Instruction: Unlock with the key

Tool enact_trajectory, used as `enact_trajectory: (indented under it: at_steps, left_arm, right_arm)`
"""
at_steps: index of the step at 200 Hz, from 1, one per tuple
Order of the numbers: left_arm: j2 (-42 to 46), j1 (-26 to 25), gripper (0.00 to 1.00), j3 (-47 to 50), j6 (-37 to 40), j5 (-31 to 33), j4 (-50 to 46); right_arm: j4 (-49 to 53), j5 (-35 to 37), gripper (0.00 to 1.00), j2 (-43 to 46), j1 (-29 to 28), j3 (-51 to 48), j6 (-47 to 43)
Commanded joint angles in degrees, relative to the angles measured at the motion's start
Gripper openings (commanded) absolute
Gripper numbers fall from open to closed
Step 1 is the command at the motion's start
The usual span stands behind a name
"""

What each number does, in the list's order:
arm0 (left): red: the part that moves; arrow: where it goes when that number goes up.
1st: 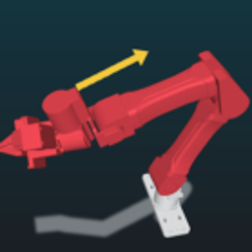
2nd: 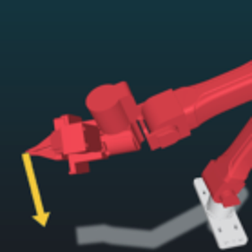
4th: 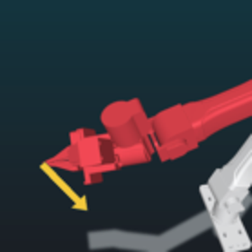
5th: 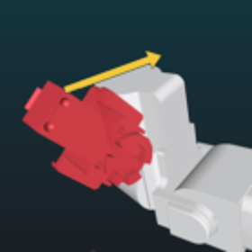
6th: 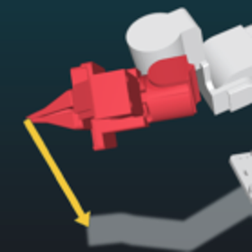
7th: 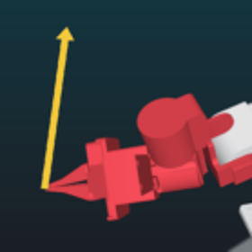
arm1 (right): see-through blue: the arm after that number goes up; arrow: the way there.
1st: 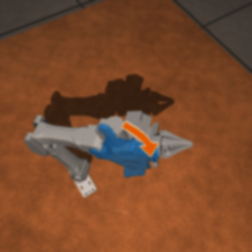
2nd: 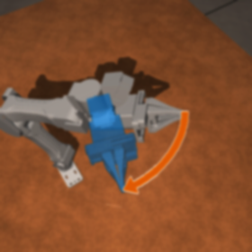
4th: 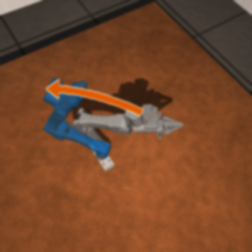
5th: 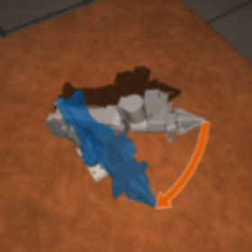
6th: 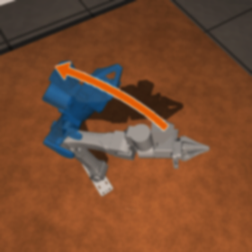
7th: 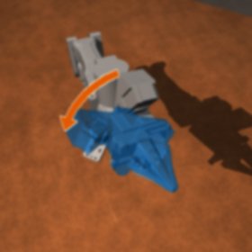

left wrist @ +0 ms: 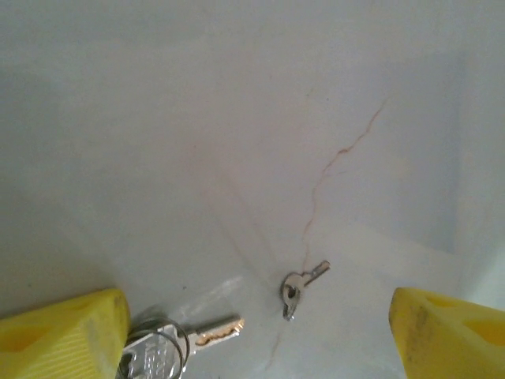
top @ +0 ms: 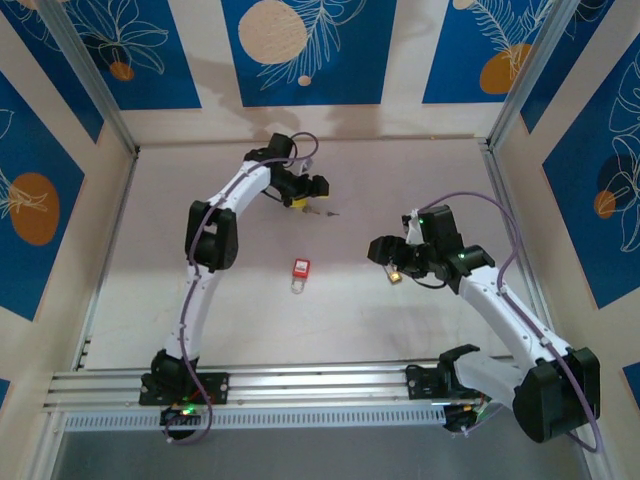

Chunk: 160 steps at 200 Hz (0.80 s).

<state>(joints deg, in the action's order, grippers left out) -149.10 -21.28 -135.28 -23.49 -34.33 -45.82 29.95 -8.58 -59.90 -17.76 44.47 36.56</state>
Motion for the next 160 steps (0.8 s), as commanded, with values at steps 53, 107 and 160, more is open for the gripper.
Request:
enact_trajectory:
  at_steps: [53, 107, 160]
  left_arm:
    - [0.8, -2.9, 0.80, 1.4, -0.9, -3.3, -3.7]
    - [12.8, -6.5, 0.75, 23.2, -0.6, -0.1, 5.4]
    - [24.2, -12.4, 0.74, 42.5, -5.5, -2.5, 19.9]
  right_arm:
    - [3.3, -0.3, 0.74, 2.3, 0.4, 1.8, -0.9]
    - [1.7, -1.3, 0.74, 1.7, 1.6, 0.2, -1.4]
    - [-0.8, -2.0, 0.74, -2.0, 2.3, 0.6, -1.7]
